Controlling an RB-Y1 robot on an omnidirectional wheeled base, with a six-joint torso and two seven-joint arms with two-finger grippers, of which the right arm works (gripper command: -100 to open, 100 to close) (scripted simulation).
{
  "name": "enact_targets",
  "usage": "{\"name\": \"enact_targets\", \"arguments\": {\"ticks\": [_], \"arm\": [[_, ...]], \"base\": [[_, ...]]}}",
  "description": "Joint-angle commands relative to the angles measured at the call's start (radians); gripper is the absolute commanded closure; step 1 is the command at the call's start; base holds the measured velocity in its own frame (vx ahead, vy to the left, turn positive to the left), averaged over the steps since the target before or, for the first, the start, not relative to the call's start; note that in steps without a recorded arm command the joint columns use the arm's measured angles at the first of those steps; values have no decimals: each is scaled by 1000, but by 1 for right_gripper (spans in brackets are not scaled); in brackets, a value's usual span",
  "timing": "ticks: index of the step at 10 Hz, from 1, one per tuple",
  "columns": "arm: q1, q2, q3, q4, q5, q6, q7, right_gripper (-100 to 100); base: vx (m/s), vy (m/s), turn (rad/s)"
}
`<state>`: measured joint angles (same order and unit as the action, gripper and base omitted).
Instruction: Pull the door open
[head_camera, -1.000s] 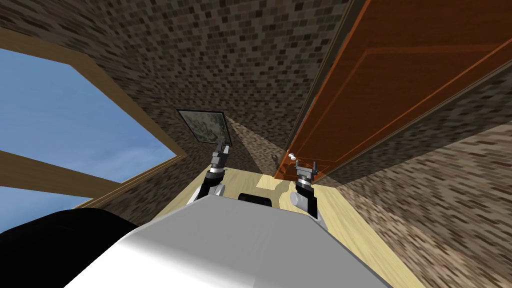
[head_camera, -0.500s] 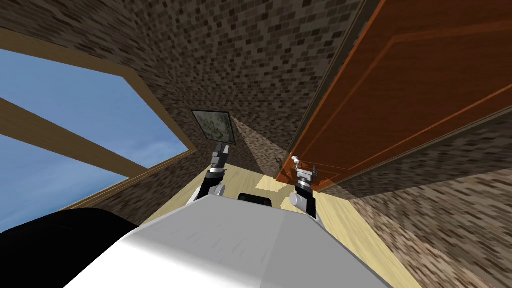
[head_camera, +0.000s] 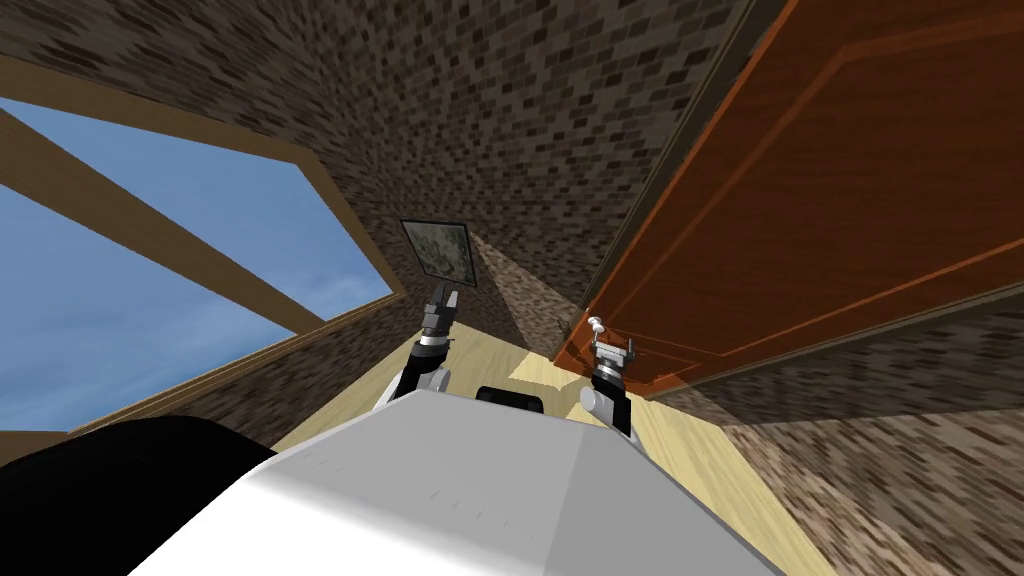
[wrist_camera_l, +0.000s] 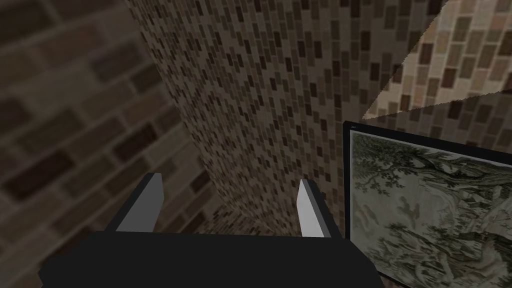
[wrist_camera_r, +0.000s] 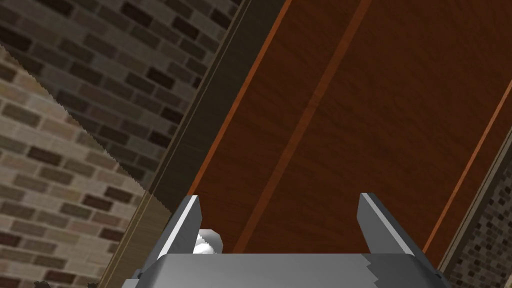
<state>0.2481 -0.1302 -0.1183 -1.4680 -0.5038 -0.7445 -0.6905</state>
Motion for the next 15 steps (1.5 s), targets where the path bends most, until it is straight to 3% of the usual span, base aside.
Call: {"name": "enact_targets", "arguments": {"ticks": [1,15], "arm": [[-7,-3,-6,36,-29,-7,-29,-100],[-103,-35,-51,398,-266,-89,-261,-100]], "base": [[-15,-126,173],[-44,-104,225]]}}
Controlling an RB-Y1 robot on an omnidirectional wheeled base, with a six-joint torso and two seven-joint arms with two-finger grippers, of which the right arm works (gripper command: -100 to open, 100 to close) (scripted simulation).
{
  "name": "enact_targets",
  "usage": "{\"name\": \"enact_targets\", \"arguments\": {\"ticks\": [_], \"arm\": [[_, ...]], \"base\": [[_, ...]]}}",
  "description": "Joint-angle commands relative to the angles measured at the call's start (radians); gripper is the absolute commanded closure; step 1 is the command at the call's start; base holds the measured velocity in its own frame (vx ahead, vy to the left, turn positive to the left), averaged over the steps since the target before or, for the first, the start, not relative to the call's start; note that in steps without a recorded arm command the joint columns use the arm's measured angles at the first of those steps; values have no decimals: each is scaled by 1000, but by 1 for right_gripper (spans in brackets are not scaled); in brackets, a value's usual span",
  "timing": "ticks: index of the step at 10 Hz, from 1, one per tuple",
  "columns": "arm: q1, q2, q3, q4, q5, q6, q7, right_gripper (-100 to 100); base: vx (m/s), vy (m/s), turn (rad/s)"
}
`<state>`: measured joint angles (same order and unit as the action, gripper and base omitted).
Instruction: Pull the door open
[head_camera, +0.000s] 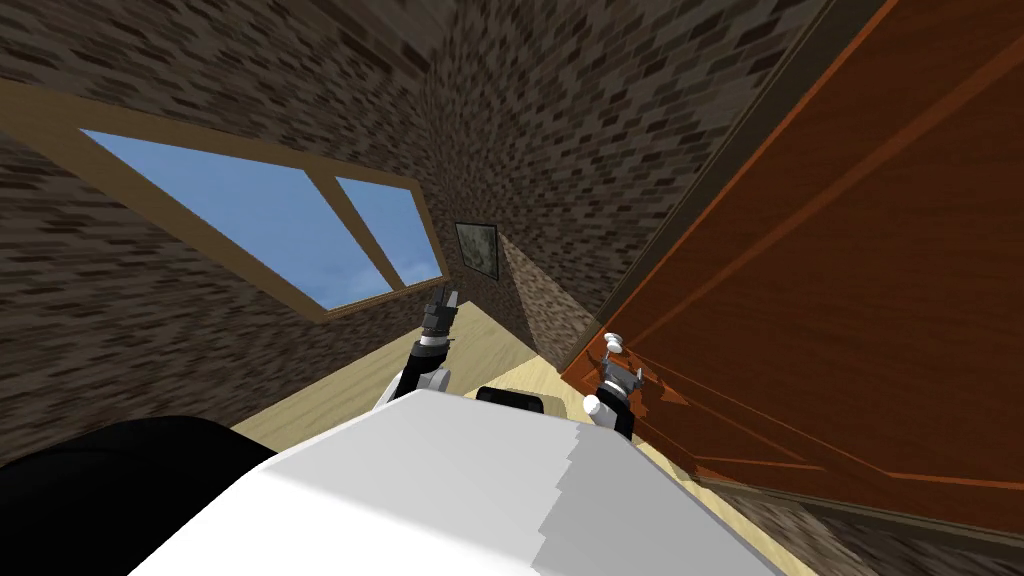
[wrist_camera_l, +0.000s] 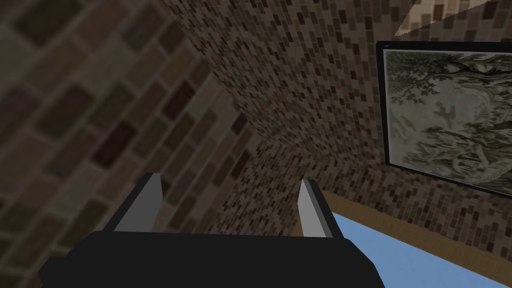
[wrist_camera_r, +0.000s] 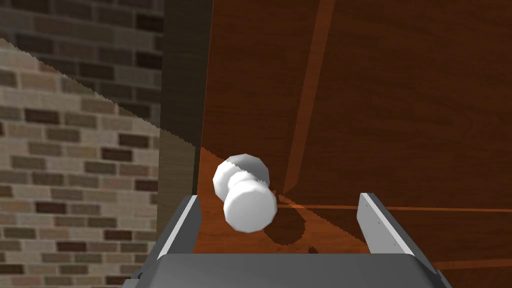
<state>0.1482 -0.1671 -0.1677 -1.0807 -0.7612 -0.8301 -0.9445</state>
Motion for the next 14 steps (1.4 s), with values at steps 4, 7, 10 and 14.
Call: {"name": "enact_targets", "arguments": {"ticks": [4,7,10,14], "arm": [[-23,-4,-11,87,-59,-21,-56,-100],[-40,-9,-19,152,-102,-35,-97,-100],[-54,-13,-25,205,-136,-47,-131,-100],[-65,-16,-29,252,-164,-59,-160,-100]], "base": [[-56,-74,215],[-94,-95,259],[-78,-66,251],[-84,-51,260]]}}
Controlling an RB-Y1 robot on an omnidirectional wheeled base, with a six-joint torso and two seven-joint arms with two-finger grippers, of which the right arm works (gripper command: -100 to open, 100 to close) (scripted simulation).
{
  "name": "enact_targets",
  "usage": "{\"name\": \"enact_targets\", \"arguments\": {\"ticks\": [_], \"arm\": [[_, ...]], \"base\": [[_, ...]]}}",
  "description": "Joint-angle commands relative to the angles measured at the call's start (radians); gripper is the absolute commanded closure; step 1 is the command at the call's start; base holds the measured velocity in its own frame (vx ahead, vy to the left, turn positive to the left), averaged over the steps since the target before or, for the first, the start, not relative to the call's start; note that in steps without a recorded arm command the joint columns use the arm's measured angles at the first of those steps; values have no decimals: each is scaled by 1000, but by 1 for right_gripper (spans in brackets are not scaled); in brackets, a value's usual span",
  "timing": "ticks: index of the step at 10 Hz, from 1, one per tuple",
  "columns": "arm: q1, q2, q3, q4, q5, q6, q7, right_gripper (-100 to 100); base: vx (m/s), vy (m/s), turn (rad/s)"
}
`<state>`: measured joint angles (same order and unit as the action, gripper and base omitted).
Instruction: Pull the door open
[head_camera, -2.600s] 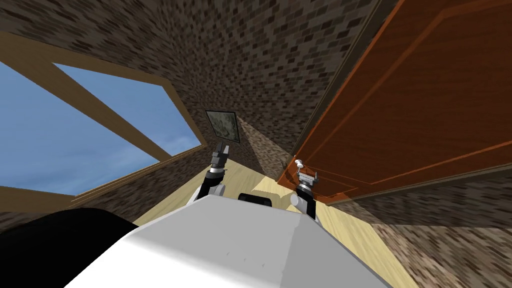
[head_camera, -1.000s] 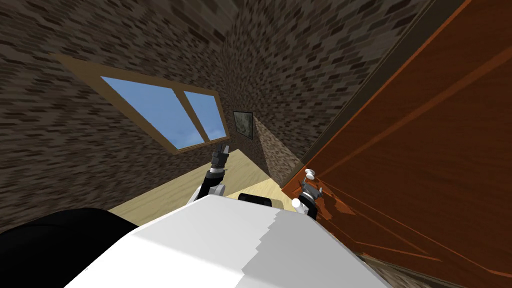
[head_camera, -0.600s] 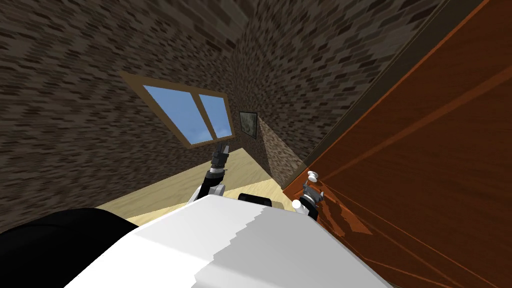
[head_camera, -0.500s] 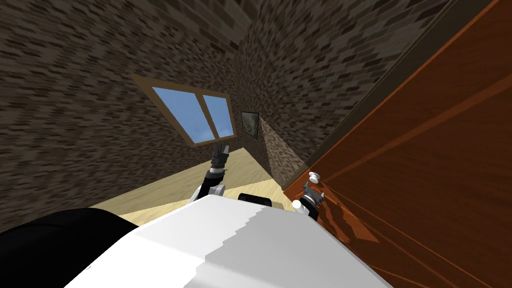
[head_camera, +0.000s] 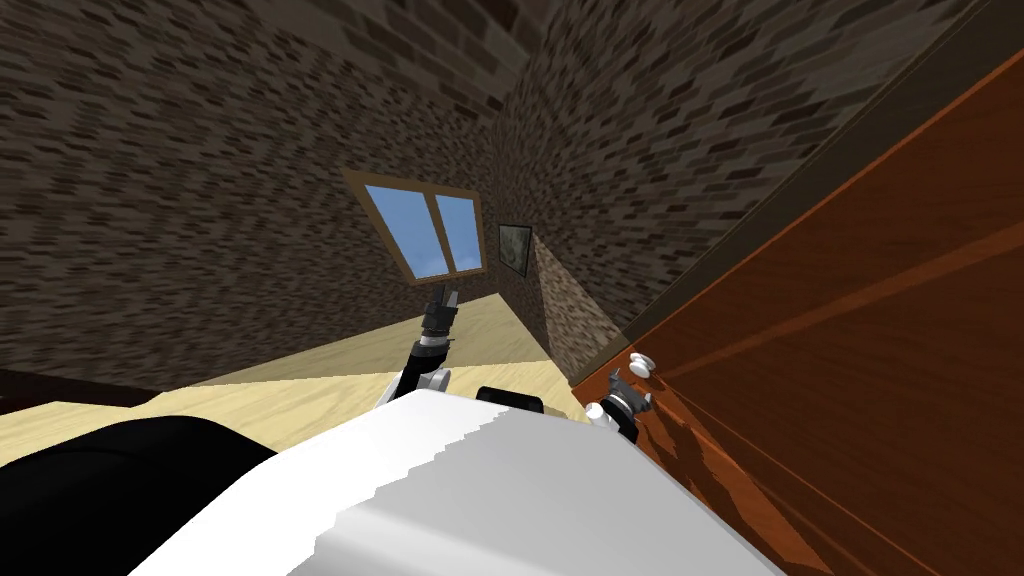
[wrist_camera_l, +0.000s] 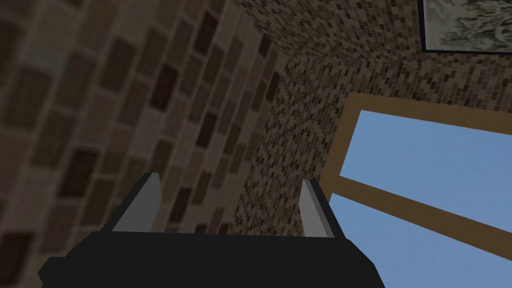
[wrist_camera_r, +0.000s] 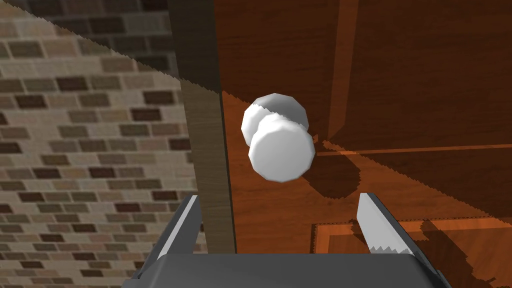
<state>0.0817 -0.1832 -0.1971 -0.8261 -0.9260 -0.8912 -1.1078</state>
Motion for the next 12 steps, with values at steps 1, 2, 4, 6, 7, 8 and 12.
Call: {"name": "enact_targets", "arguments": {"ticks": [1,2,4,6,7,8,12], "arm": [[11,-16,8,9,6,-3,-28,-100],[16,-23,12,14,9,-5,-42,-100],[37,-52,27,31,19,-11,-96,-100],[52,-75,38,44,28,-16,-138,-100],[61,-87,45,51,32,-19,-160,-100],[69,-99,51,58,36,-22,-182,-100],[100,-143,73,84,53,-32,-264,-100]], "base": [[70,-11,-64],[139,-11,-44],[181,-30,-71],[119,-17,-36],[88,-3,-63],[91,-9,-55],[94,-6,-50]]}}
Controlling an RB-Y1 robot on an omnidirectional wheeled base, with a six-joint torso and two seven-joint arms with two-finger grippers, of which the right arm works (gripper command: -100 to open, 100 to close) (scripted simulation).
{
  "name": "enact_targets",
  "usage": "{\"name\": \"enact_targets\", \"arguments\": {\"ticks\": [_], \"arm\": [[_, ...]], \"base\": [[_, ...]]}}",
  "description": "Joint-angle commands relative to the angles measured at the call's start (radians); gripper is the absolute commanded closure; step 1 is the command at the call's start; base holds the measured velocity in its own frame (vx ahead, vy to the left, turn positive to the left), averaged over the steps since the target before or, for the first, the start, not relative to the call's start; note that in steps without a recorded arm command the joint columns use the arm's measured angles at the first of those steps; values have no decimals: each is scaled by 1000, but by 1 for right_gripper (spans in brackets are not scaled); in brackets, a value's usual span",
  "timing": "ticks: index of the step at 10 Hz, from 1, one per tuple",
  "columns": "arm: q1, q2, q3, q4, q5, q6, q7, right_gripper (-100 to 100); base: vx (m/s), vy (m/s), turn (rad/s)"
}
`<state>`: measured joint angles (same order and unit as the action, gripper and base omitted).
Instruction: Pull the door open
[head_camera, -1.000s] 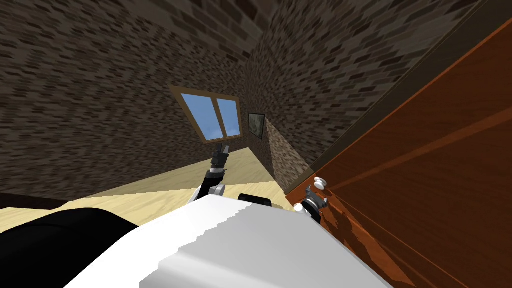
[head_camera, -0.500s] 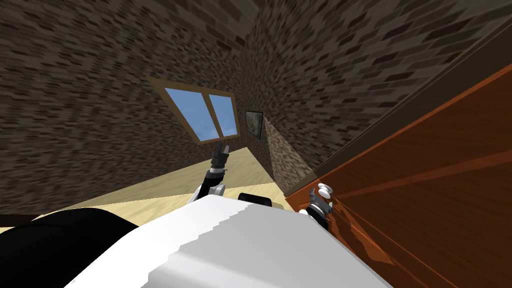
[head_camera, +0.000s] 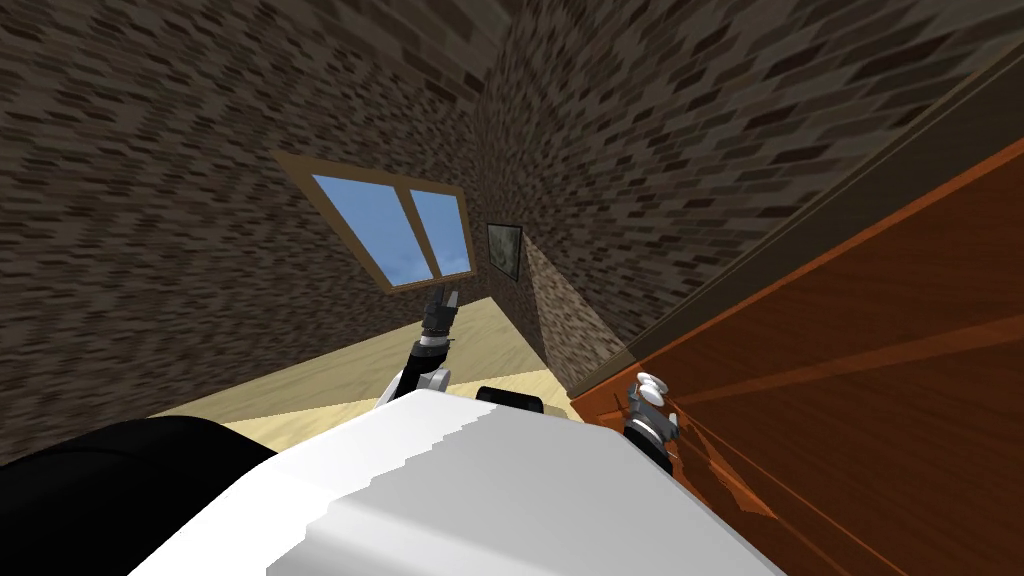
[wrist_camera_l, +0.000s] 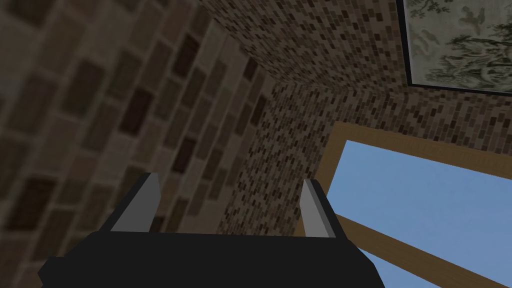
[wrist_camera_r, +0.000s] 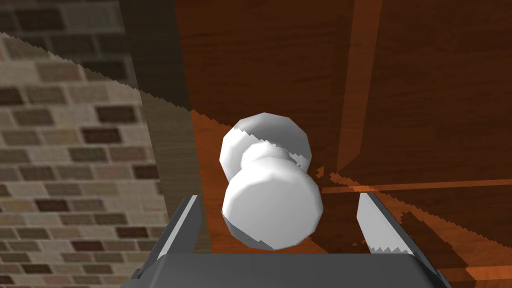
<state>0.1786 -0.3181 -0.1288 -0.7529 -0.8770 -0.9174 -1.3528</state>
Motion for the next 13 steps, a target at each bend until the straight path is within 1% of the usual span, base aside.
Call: {"name": "enact_targets", "arguments": {"ticks": [1,2,3,4,5,10,11,13], "arm": [[10,-17,10,16,7,-8,-37,-100],[16,-26,14,21,10,-9,-52,-100],[25,-39,21,28,15,-12,-76,-100],[17,-34,17,30,13,-11,-63,-100],[17,-34,17,30,13,-11,-63,100],[17,-34,17,30,13,-11,-63,100],[20,-40,40,20,27,-7,-75,100],[23,-45,55,12,36,-5,-84,100]], "base": [[99,-25,-41],[96,-29,-32],[122,-9,-49],[59,-1,-10],[-10,-1,17],[-9,1,3],[-121,2,67],[-176,22,69]]}}
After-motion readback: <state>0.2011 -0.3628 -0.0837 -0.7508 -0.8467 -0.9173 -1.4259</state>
